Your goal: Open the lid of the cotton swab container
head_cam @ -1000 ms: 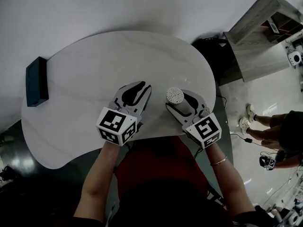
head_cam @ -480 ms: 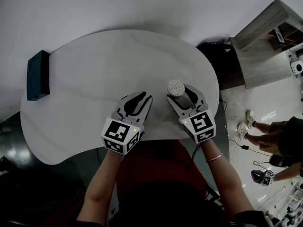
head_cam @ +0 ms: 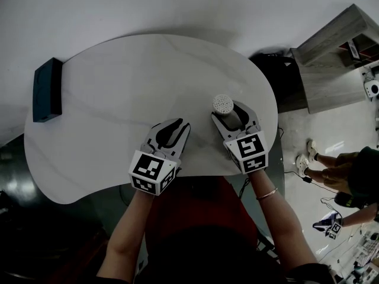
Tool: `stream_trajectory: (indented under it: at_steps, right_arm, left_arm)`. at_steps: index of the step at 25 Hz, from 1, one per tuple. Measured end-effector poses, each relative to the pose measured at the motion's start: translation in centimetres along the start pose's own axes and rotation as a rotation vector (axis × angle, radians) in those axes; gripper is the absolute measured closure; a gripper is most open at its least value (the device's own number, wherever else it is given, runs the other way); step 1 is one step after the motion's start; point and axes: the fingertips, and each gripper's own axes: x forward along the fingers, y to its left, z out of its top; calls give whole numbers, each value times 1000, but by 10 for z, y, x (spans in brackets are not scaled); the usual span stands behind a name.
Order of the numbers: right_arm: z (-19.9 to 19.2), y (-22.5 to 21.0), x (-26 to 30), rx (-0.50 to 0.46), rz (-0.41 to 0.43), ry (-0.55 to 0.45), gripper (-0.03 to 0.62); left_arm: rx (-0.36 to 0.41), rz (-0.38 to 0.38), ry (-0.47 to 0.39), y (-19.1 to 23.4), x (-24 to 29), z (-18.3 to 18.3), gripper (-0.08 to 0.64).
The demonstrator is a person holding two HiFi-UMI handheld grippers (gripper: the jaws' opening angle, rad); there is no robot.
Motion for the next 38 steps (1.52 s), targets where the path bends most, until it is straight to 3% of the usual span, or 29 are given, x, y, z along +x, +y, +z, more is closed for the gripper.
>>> stream_trajectory:
  at_steps: [9, 30, 38]
  right_arm:
    - [-5, -2, 5, -14, -28, 55, 339]
    - [-6, 1, -8, 30, -24, 14, 336]
    - [-21, -4, -40, 115, -78, 19, 336]
  left_arm:
    - [-10, 4, 5, 7, -2, -3, 467]
    - [-48, -7, -11, 9, -14, 0, 466]
    - [-46, -16, 1, 11, -19, -6, 466]
